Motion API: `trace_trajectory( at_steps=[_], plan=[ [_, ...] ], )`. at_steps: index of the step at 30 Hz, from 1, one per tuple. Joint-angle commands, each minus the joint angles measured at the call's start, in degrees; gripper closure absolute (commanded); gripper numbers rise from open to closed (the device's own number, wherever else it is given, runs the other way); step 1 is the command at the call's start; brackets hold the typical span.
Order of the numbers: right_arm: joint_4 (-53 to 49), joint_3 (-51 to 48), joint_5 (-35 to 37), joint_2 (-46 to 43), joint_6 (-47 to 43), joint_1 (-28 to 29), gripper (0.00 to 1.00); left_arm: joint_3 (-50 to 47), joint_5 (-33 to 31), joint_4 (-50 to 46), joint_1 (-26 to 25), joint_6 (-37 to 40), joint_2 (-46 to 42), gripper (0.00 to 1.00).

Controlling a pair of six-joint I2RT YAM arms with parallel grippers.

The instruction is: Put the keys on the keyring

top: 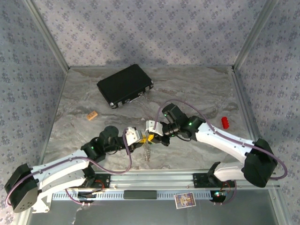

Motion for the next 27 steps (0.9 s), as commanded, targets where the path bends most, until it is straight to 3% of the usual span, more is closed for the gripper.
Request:
trace_trajectory(
  at_steps=[1,8,11,14,27],
  plan=[
    [-0.6,2.3,-0.9,0.5,-1.2,0.7,1.0,1.6,1.4,0.0,0.0,1.0,0.5,0.92],
    [1.8,0.9,-0.4,0.0,0.5,0.9,1.0,1.1,2.0,1.4,0.1,0.9,1.0,1.0],
    [4.2,-1.5,-0.3,-1.0,1.9,0.0,0.83,-0.1,1.8,3.4,0.1,-0.1,0.4,1.0],
    [7.8,-4.9,-2.0,-2.3,3.7,-1.6,0.77,-1.9,1.7,6.4,0.1,-1.8,0.1,1.0],
    [11.5,-7.2,-4.6,-2.7,5.6,-2.6,0.79,-3.6,1.4,9.4,0.2,-3.1,-0.6,1.0]
  ],
)
